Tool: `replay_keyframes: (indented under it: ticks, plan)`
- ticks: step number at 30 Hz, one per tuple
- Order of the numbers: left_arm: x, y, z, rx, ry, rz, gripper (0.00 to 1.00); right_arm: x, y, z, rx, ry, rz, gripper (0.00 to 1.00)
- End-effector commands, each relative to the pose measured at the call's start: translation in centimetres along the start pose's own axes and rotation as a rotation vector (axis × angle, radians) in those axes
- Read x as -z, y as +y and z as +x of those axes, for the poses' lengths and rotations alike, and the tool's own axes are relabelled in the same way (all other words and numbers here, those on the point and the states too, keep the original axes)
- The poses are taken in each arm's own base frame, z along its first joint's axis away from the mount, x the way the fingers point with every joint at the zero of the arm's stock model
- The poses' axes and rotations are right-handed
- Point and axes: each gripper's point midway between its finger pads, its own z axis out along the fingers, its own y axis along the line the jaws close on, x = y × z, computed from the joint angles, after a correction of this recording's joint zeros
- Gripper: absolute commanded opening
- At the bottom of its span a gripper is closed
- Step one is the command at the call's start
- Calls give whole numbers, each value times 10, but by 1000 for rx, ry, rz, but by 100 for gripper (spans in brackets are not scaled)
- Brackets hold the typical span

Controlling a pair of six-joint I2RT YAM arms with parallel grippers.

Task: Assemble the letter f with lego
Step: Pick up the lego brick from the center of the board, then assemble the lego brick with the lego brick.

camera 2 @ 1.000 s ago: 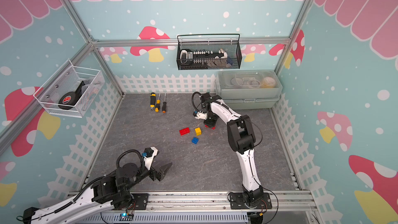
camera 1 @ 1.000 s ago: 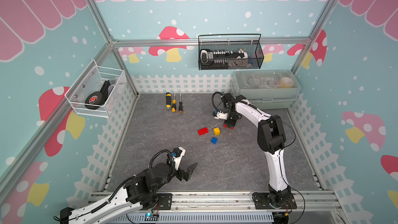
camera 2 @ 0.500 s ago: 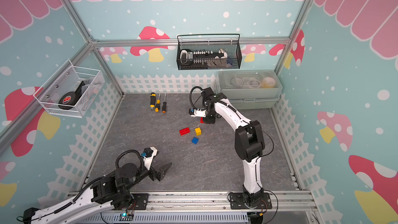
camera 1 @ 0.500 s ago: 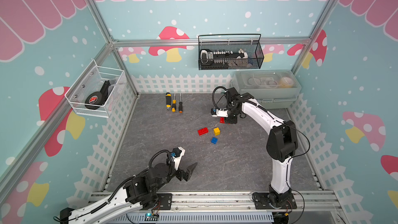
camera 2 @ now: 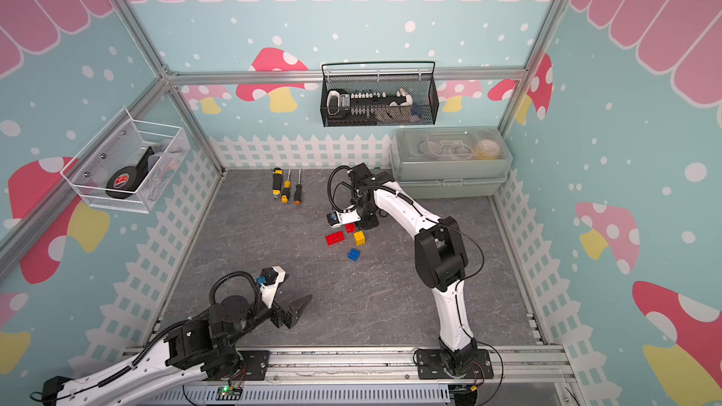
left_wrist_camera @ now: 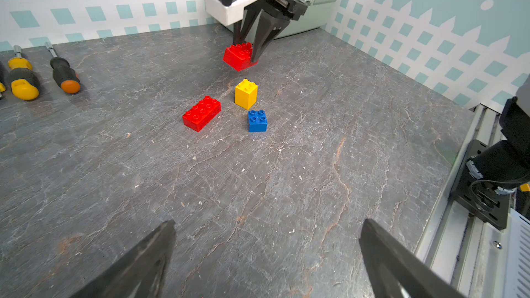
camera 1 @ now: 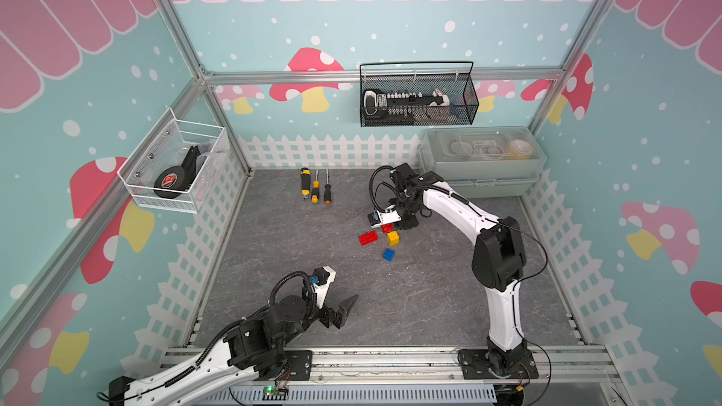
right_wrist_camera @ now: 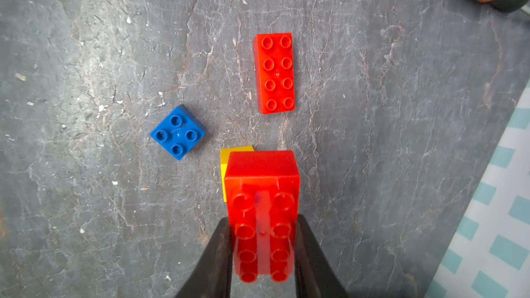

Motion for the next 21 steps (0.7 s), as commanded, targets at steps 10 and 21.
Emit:
replay_keyframes:
  ticks: [10,21]
  plan:
    - [-1,-3,2,-17,-3,14,99,-14,27,6,45,78,-183,18]
    - [-2,-2,3,-20,3,10,99,-30,35,11,35,137,-240,19]
